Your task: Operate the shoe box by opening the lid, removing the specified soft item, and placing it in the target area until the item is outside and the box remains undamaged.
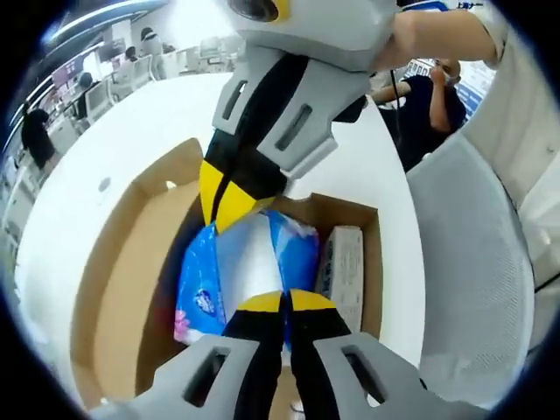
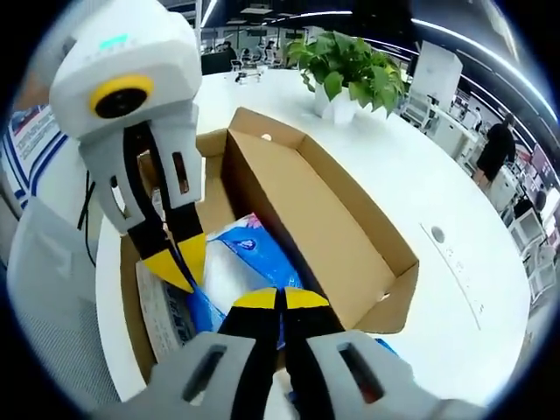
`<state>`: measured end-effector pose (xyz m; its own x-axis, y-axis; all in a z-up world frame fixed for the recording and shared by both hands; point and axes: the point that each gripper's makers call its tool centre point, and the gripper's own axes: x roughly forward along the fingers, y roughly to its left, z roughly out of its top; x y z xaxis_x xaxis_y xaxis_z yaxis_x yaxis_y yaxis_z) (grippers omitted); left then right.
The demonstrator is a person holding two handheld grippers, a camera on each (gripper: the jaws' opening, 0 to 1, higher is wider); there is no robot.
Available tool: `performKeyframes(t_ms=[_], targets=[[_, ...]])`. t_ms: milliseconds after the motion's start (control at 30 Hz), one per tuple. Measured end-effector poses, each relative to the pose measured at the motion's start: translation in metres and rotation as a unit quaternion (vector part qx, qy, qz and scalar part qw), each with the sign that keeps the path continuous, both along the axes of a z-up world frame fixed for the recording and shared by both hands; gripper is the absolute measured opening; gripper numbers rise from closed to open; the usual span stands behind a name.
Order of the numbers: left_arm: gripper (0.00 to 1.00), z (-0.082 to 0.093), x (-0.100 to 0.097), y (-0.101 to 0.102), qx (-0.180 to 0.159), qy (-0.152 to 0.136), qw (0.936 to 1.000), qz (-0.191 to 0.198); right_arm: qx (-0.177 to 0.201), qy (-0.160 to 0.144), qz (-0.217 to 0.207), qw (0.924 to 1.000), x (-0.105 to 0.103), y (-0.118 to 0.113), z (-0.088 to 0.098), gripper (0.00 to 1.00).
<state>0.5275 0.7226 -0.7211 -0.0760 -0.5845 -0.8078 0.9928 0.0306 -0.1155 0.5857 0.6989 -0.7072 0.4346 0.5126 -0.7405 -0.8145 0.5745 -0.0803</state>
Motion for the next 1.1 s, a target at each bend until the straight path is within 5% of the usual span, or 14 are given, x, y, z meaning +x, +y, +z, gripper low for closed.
performKeyframes(t_ms=[733, 1100], targets=[[0.0, 0.054, -0.006, 0.003, -0.012, -0.038, 0.9991, 0.016, 0.009, -0.045, 0.02, 0.9987, -0.009, 0.003, 0.055, 0.0], [0.0, 0.085, -0.015, -0.02, -0.034, -0.052, 0.998, 0.013, 0.016, -0.064, 0.011, 0.9978, -0.014, -0.015, 0.084, 0.0]])
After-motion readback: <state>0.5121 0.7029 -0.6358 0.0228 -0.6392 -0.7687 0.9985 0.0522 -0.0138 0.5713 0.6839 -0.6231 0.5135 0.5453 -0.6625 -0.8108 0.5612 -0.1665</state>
